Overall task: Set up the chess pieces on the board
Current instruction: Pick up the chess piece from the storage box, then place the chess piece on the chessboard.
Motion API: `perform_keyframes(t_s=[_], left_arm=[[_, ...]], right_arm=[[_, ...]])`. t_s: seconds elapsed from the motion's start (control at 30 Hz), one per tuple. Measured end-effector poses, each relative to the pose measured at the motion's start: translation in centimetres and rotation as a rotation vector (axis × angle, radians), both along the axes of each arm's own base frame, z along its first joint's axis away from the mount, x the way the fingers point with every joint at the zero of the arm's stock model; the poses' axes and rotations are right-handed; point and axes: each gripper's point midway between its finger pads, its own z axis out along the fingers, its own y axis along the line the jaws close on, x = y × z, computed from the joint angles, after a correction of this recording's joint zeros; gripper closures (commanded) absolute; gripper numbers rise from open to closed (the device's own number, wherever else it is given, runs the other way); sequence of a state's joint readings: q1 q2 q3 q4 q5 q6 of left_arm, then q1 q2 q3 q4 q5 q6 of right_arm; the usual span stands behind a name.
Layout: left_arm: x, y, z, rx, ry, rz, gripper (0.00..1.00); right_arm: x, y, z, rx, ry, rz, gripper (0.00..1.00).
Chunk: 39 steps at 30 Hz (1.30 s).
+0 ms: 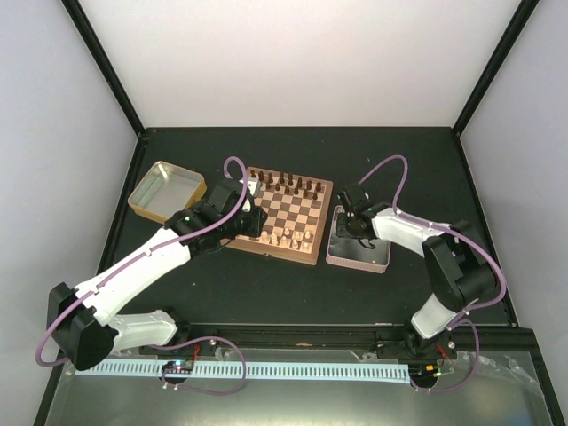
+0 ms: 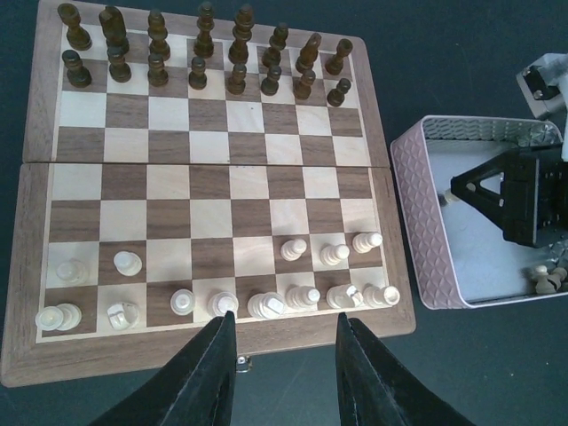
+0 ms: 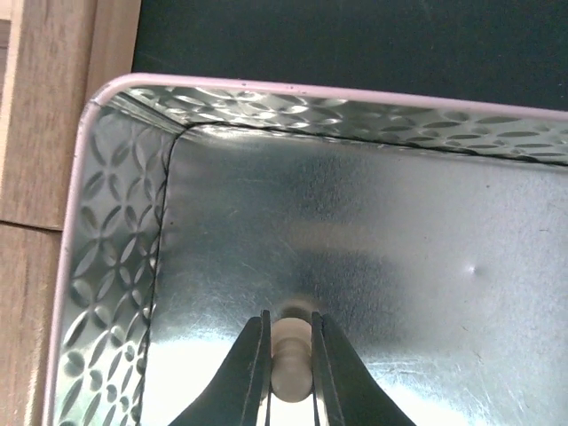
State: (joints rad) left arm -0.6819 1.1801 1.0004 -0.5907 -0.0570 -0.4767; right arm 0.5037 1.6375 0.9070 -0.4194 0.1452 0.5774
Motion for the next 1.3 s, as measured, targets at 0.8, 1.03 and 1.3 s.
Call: perform_keyframes(t_s=[0.8,1.03,1.3], left_arm=[[-1.1,8.3,6.3,-0.094,-0.308,0.292,0.44],[-1.3,9.1,6.2,-0.099,-0.323,0.322,0.40],[-1.3,9.2,6.0,-0.103,-0.316,0.332,0.40]], right_arm=[[1.3,18.0,7.3,0.107,-0.096,0.394,0.94],[0.4,20.5,4.5,0.032,-0.013,0.483,0.93],[-0.1,21.2,2.7,-0.023,0.051,0.527,0.91]])
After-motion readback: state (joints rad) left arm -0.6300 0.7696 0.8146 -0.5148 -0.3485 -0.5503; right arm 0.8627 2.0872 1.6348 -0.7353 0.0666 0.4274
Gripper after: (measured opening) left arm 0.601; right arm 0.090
